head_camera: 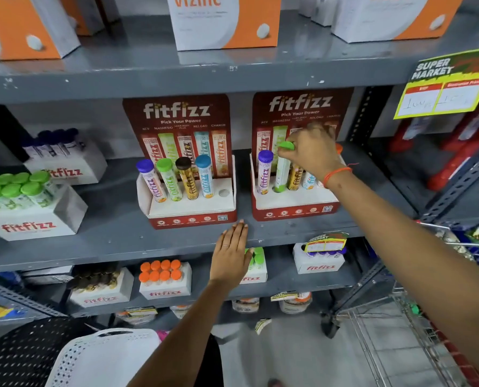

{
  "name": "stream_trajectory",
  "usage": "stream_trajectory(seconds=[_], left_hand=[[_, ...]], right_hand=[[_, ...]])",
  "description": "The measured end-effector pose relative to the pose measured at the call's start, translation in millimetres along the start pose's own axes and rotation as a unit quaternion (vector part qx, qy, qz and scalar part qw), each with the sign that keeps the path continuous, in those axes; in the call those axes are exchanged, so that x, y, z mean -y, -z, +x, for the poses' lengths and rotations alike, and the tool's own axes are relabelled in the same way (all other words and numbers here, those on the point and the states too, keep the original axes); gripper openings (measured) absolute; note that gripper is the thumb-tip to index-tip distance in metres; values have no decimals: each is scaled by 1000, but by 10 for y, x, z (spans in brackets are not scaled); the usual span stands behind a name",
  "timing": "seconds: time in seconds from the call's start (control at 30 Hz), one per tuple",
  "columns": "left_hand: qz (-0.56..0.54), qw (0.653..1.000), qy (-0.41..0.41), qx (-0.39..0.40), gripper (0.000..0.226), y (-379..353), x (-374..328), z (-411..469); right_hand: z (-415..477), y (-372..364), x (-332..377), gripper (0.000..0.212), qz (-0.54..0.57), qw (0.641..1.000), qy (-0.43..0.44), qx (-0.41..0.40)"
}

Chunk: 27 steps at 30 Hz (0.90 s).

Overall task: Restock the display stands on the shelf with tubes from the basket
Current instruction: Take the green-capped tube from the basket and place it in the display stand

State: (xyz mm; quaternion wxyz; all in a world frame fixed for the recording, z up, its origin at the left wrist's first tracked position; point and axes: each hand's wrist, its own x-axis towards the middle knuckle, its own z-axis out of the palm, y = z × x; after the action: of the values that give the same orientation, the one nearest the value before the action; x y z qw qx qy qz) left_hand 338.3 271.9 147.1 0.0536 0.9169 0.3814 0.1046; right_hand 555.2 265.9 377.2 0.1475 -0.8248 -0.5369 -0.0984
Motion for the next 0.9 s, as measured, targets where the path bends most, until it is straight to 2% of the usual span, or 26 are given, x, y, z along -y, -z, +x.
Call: stream_trajectory(seconds=[0.17,0.8,0.9], left_hand=[[8,1000,4,5,61,2,-11,-2],[24,999,11,18,62,-2,-16,3],[22,1000,12,19,63,-2,-13,3]], right_hand=[[95,17,47,47,-1,1000,-17,-2],[266,85,61,43,-35,995,-38,88],[267,60,63,43,-47,996,-32,76]])
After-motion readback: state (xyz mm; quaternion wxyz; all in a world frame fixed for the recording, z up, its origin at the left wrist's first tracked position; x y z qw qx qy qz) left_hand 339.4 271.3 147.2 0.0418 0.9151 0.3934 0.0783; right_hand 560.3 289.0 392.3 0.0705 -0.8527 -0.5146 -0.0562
